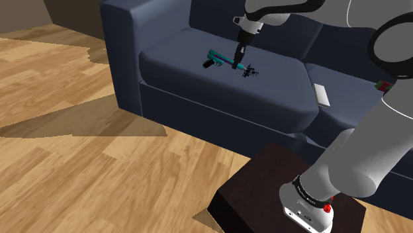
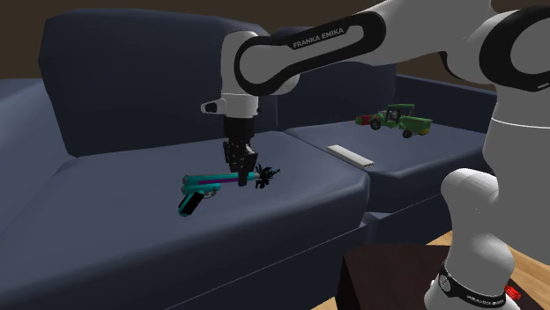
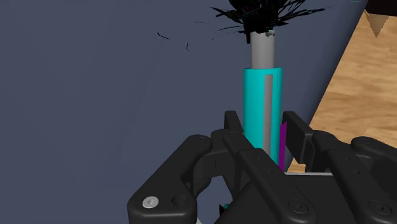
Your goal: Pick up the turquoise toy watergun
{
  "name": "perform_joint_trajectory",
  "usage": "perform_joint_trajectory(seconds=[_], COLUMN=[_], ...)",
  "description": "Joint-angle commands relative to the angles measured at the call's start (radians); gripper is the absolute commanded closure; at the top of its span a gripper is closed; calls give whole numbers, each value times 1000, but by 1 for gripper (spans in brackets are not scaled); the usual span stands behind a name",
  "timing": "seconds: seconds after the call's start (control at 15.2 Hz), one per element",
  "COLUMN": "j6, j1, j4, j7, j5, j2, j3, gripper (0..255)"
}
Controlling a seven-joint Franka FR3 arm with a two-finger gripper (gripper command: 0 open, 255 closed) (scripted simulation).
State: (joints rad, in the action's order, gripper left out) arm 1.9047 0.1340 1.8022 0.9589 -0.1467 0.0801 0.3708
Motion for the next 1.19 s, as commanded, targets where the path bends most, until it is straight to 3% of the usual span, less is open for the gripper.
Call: perform_joint_trajectory(seconds=[0.0, 1.12], j6=[-1, -204], j1=[0, -5], j4=[-2, -207], j7=[1, -20], j5=[-1, 5], j2=[2, 4], j3=[0, 4], gripper=[255, 255])
